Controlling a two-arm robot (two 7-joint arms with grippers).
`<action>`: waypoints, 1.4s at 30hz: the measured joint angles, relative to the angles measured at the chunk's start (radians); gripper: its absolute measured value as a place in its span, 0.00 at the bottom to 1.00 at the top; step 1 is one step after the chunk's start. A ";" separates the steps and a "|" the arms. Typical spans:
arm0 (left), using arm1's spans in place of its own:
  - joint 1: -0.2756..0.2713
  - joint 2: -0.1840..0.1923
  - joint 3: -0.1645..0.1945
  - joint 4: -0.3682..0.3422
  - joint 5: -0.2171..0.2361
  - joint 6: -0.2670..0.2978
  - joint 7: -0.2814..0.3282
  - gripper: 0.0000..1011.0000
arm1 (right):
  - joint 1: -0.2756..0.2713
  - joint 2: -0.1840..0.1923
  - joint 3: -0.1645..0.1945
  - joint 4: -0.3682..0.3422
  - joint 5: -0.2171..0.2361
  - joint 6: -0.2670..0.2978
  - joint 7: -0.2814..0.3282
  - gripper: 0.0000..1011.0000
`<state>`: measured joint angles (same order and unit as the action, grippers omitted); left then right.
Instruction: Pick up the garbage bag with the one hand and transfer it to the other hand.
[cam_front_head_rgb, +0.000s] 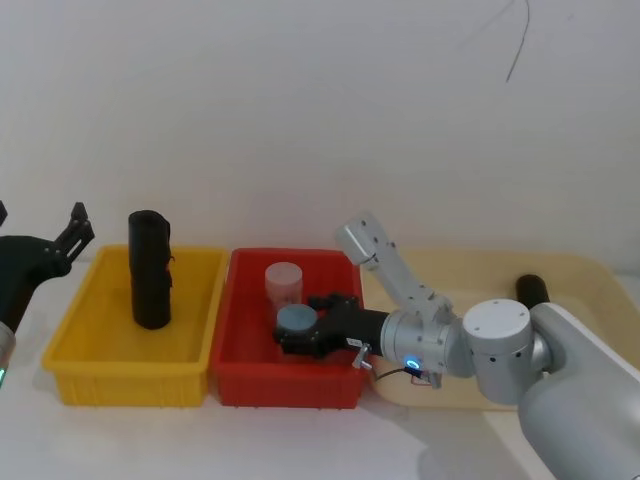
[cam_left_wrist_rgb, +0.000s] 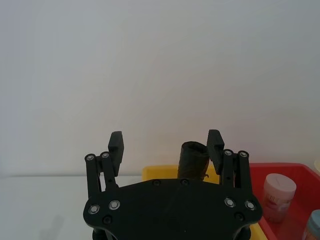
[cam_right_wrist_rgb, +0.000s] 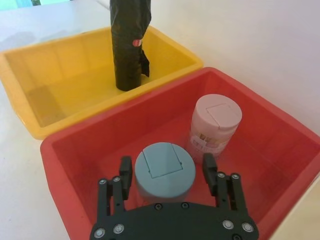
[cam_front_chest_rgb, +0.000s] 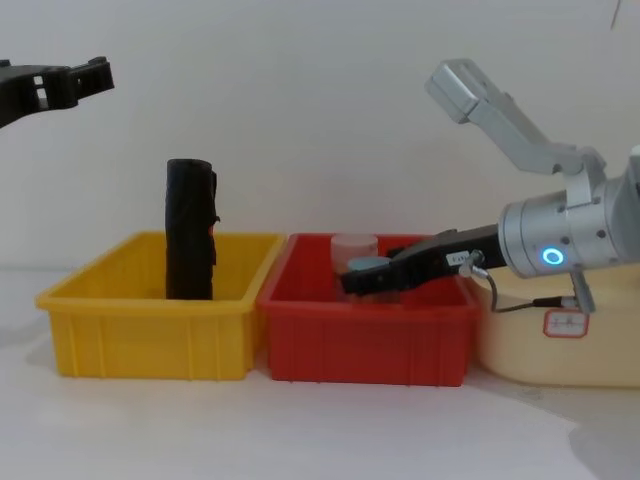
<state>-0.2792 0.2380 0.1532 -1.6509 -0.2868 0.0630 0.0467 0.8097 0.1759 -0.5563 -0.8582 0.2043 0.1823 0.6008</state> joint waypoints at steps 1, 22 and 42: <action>0.000 0.000 0.000 0.000 0.000 0.000 0.000 0.99 | 0.000 0.000 0.000 0.000 0.000 0.000 0.000 0.87; 0.000 0.000 0.000 0.000 0.000 0.000 0.000 0.99 | -0.009 0.028 0.020 -0.089 0.013 0.029 -0.027 0.66; 0.000 0.000 0.000 0.000 0.000 0.000 0.000 0.99 | -0.051 0.137 0.128 -0.321 0.037 0.041 -0.132 0.66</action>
<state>-0.2793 0.2379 0.1532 -1.6507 -0.2868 0.0630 0.0465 0.7584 0.3130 -0.4284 -1.1788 0.2414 0.2230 0.4684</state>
